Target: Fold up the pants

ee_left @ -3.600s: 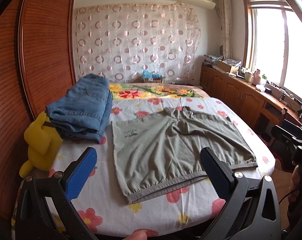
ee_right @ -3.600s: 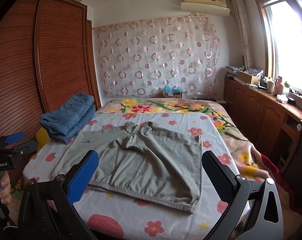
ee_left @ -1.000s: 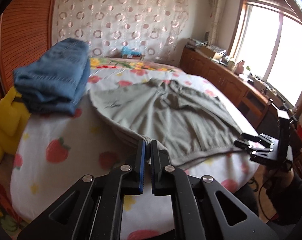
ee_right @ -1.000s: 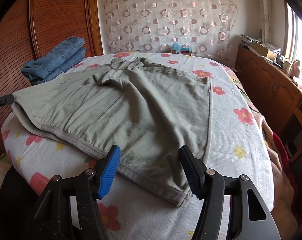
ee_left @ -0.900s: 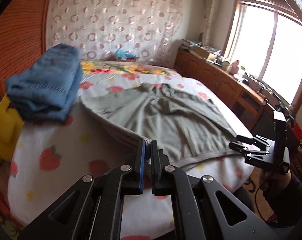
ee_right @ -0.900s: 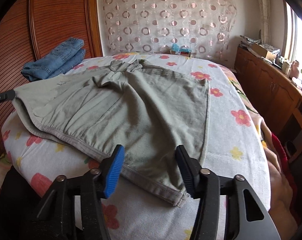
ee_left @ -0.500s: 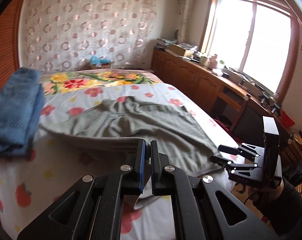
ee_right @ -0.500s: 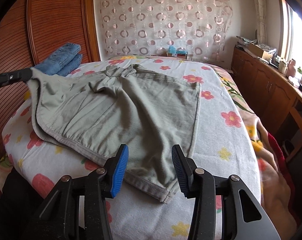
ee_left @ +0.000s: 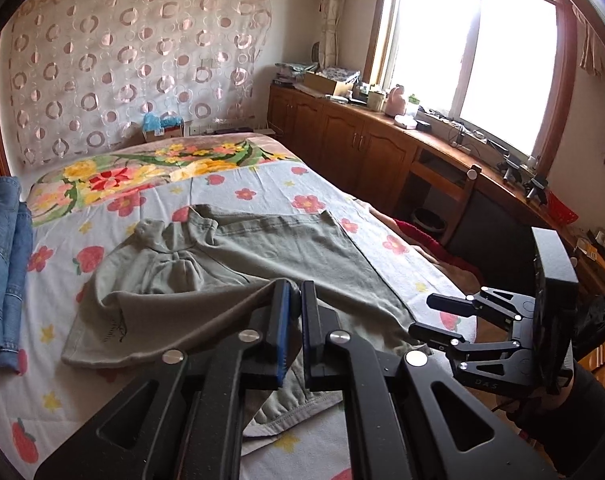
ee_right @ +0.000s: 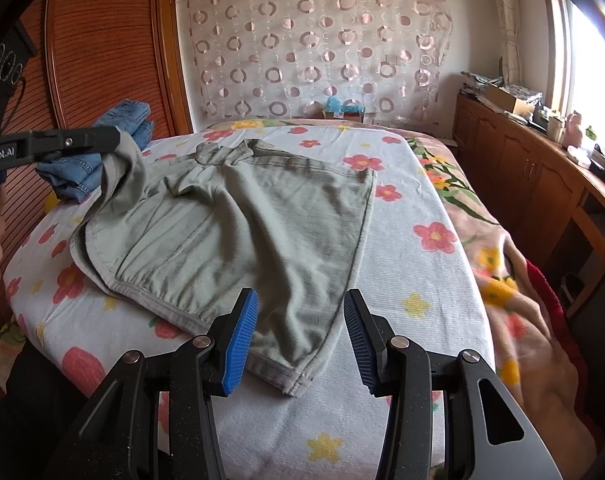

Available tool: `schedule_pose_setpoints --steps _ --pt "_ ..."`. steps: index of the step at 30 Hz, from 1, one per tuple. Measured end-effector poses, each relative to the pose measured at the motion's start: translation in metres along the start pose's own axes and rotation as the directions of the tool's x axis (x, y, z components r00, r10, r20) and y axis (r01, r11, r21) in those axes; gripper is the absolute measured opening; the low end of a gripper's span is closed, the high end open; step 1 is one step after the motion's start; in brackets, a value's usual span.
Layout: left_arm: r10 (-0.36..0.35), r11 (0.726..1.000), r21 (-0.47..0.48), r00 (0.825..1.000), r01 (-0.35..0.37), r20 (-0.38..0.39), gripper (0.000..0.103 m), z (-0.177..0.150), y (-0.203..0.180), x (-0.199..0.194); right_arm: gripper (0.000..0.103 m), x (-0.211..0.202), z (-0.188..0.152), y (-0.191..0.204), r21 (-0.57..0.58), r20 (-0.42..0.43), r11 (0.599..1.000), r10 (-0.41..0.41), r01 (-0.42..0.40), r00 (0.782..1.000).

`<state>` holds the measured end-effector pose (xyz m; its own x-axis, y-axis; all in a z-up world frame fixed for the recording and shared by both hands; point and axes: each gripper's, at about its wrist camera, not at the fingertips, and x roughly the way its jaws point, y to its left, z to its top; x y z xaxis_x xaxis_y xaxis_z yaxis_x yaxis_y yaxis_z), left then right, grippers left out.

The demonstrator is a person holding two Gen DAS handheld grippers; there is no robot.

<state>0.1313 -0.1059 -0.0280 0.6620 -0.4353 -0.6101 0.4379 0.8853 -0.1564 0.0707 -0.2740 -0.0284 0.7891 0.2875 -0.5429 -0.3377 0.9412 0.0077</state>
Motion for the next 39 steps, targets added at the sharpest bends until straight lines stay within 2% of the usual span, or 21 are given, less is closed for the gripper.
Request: schedule_pose_setpoints --steps 2,4,6,10,11,14,18,26,34,39 --pt "0.013 1.0 -0.009 1.0 -0.013 -0.001 0.006 -0.002 0.001 0.0 0.047 0.0 0.0 -0.001 0.004 0.0 1.0 0.0 0.0 1.0" --pt "0.025 0.999 -0.025 1.0 -0.025 -0.009 0.017 -0.004 0.005 -0.001 0.047 0.002 0.0 -0.001 0.005 -0.001 1.0 -0.001 0.001 1.0" --pt "0.042 0.998 -0.038 0.999 -0.042 -0.007 0.046 -0.007 0.01 -0.003 0.047 0.001 -0.001 0.0 0.008 -0.002 1.0 0.001 -0.001 1.0" --pt "0.069 0.996 -0.055 0.998 -0.068 0.012 0.07 -0.016 0.024 -0.012 0.047 0.003 0.0 0.002 0.009 -0.004 1.0 0.006 -0.006 1.0" --pt "0.072 0.995 -0.063 0.997 -0.071 0.011 0.079 -0.019 0.029 -0.014 0.047 0.005 0.0 0.003 0.008 -0.005 1.0 0.009 -0.008 1.0" --pt "0.081 0.993 -0.083 0.997 -0.08 0.008 0.08 -0.026 0.041 -0.018 0.047 0.006 0.003 0.005 0.005 -0.005 1.0 0.015 -0.015 1.0" --pt "0.131 0.985 -0.111 0.991 -0.132 -0.019 0.08 -0.042 0.059 -0.019 0.047 0.008 0.007 0.01 -0.002 -0.002 0.999 0.035 -0.035 0.999" --pt "0.197 0.971 -0.11 0.972 -0.211 -0.125 0.08 -0.079 0.077 0.0 0.047 0.018 0.016 0.025 -0.032 -0.001 0.994 0.106 -0.106 0.994" --pt "0.189 0.965 -0.15 0.966 -0.216 -0.178 0.08 -0.095 0.087 0.011 0.043 0.031 0.026 0.027 -0.05 -0.004 0.985 0.167 -0.167 0.986" --pt "0.197 0.965 -0.14 0.965 -0.222 -0.173 0.081 -0.096 0.084 0.011 0.043 0.037 0.026 0.023 -0.061 -0.007 0.98 0.191 -0.191 0.982"
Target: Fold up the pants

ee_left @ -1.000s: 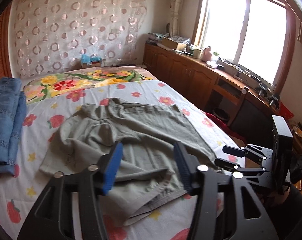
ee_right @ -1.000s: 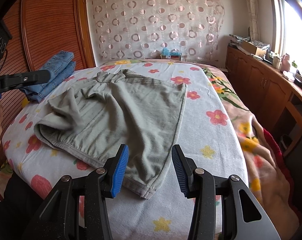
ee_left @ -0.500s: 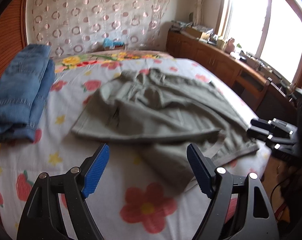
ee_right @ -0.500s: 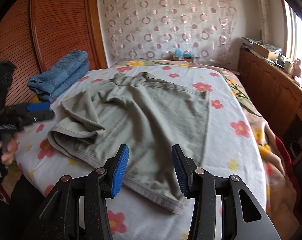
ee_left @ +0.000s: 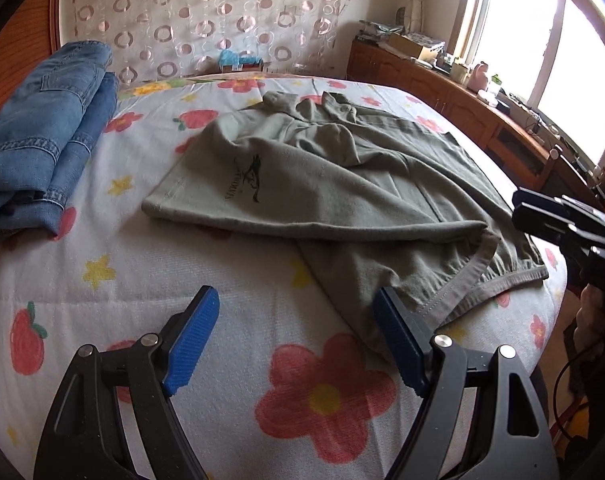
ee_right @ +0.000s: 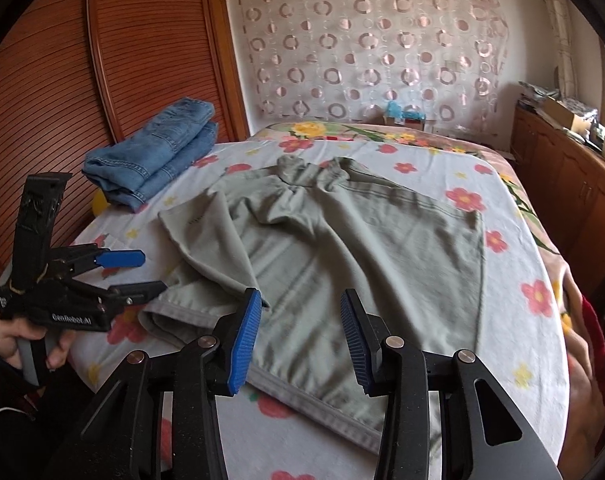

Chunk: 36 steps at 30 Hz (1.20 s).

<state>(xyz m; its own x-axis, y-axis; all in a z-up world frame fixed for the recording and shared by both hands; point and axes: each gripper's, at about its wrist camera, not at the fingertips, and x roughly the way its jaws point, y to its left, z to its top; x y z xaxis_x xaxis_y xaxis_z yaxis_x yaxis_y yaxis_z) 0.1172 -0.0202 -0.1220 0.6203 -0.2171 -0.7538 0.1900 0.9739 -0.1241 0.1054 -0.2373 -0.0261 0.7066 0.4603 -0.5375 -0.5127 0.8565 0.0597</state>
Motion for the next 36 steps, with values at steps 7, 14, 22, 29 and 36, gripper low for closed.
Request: schedule_pose_setpoints --steps 7,14,22,29,36 --pt "0.024 0.999 0.026 0.999 -0.025 0.023 0.088 -0.005 -0.003 0.0 0.043 0.016 0.001 -0.002 -0.009 -0.032 1.0 0.024 -0.024 0.999" --pt "0.047 0.998 0.035 0.998 -0.048 0.036 0.088 -0.008 -0.002 -0.002 0.037 0.035 0.007 -0.007 0.004 -0.093 0.998 0.059 -0.059 0.994" --pt "0.026 1.0 0.002 0.998 -0.027 0.065 0.088 -0.012 0.004 -0.012 0.006 0.056 0.02 -0.004 0.011 -0.128 0.994 0.112 -0.112 0.985" --pt "-0.002 1.0 -0.008 0.994 0.003 0.113 0.088 -0.005 -0.002 -0.027 0.005 0.018 0.033 0.001 -0.043 0.028 0.997 0.069 -0.067 0.997" --pt "-0.046 0.999 0.003 0.988 0.046 0.148 0.088 0.01 -0.015 -0.039 0.005 -0.014 0.032 -0.009 -0.046 0.111 0.999 0.009 -0.004 0.994"
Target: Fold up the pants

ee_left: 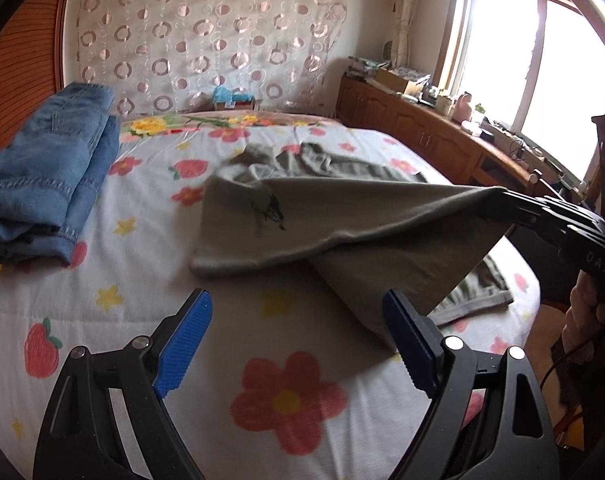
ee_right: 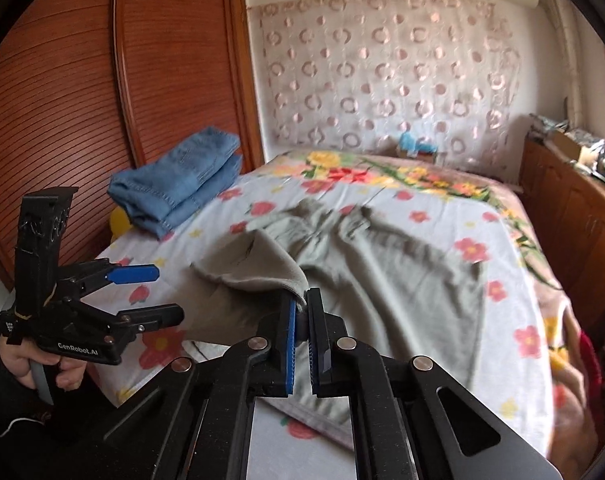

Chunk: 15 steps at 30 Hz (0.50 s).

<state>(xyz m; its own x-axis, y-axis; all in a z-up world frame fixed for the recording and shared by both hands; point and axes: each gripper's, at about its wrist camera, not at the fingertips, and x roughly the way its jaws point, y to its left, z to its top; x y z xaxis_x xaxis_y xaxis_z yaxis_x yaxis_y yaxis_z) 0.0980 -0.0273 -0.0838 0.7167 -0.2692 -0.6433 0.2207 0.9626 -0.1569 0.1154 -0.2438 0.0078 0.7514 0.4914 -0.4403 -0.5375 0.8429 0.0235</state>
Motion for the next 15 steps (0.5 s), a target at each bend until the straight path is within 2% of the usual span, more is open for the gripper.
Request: schedule_pose_setpoints --steps 4,15 --pt "-0.011 1.0 0.015 1.0 0.01 0.011 0.088 0.009 -0.009 0.001 0.005 -0.011 -0.007 -0.008 0.014 0.02 0.999 -0.034 0.033 0.999" --pt "-0.045 0.996 0.073 0.999 0.045 -0.004 0.088 0.016 -0.041 0.012 0.005 -0.038 -0.03 -0.008 0.065 -0.01 0.992 -0.112 0.112 0.994"
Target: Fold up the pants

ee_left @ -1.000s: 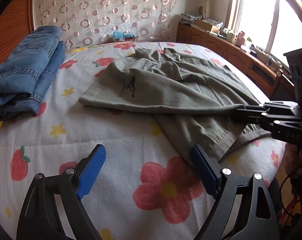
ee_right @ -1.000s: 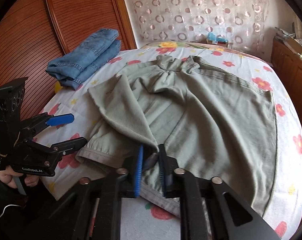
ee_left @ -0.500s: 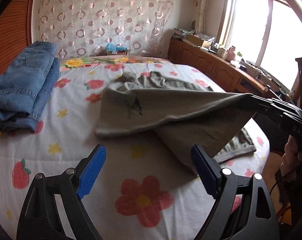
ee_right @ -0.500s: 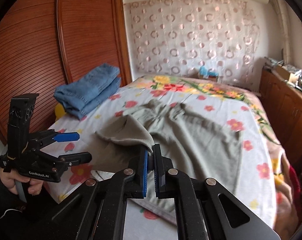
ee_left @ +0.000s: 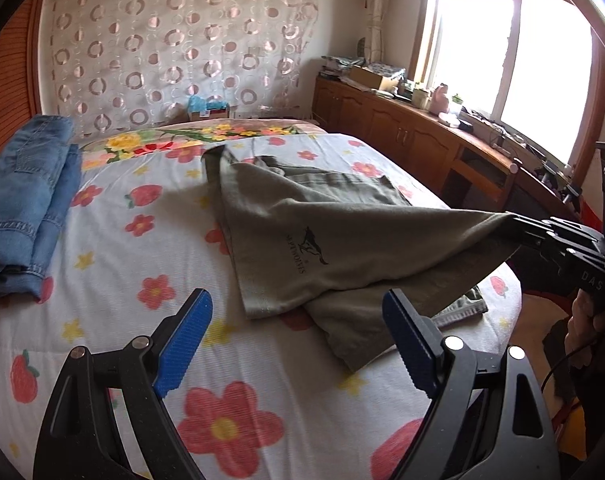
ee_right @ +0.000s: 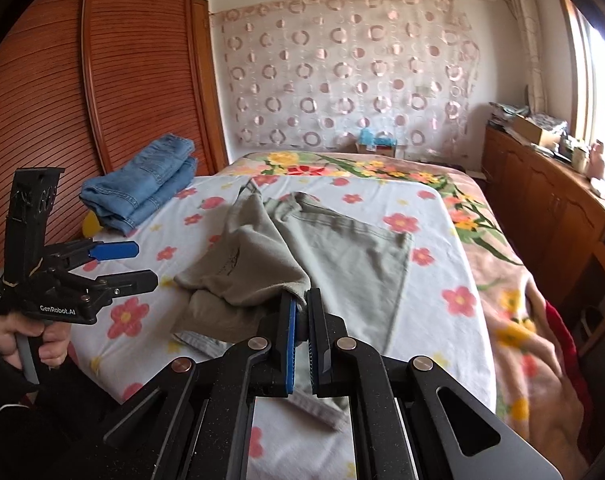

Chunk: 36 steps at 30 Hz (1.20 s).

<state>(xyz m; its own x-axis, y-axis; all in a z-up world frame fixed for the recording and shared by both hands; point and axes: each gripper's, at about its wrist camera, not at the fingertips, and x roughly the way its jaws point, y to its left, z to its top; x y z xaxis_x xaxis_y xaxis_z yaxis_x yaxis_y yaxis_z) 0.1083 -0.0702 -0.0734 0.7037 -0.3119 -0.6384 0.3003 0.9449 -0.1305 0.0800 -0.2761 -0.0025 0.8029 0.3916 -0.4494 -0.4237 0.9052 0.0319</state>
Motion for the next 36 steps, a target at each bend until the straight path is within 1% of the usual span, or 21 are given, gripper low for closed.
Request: schedule_pose_setpoints --steps 3,9,12,17,26,30,33,35,36 --pt "0.0 1.0 0.017 1.0 0.0 -0.006 0.088 0.001 -0.005 0.004 0.005 -0.008 -0.001 0.002 0.013 -0.008 1.0 -0.005 0.005 1.0" --pt "0.006 0.999 0.038 0.999 -0.005 -0.035 0.088 -0.004 -0.009 0.014 0.005 0.0 -0.011 0.003 0.027 -0.07 0.999 -0.031 0.033 0.997" --pt "0.008 0.999 0.042 0.999 -0.006 -0.047 0.088 -0.006 -0.01 0.019 0.005 -0.001 -0.013 -0.003 0.044 -0.097 0.999 -0.024 0.028 0.995" --pt "0.035 0.998 0.06 0.996 -0.03 -0.076 0.088 -0.013 -0.013 0.031 0.005 0.006 -0.018 -0.006 0.062 -0.16 0.998 -0.019 0.029 0.987" --pt "0.035 0.998 0.054 0.994 -0.029 -0.106 0.088 -0.02 -0.013 0.041 0.005 -0.001 -0.013 -0.008 0.074 -0.17 0.997 -0.021 0.034 0.985" --pt "0.03 0.999 0.044 0.993 -0.025 -0.116 0.088 -0.023 -0.012 0.044 0.005 0.007 -0.02 -0.01 0.056 -0.183 0.998 -0.029 0.04 0.983" --pt "0.012 1.0 0.021 0.992 -0.01 -0.125 0.088 -0.024 -0.011 0.046 0.005 0.01 -0.023 -0.013 0.071 -0.195 0.997 -0.02 0.035 0.981" --pt "0.002 1.0 0.011 0.991 0.0 -0.132 0.088 -0.025 -0.011 0.047 0.013 0.009 -0.024 -0.015 0.084 -0.199 0.996 -0.014 0.031 0.98" --pt "0.003 1.0 0.011 0.991 -0.001 -0.133 0.088 -0.025 -0.012 0.047 0.014 0.01 -0.023 -0.015 0.081 -0.2 0.996 -0.02 0.037 0.98"
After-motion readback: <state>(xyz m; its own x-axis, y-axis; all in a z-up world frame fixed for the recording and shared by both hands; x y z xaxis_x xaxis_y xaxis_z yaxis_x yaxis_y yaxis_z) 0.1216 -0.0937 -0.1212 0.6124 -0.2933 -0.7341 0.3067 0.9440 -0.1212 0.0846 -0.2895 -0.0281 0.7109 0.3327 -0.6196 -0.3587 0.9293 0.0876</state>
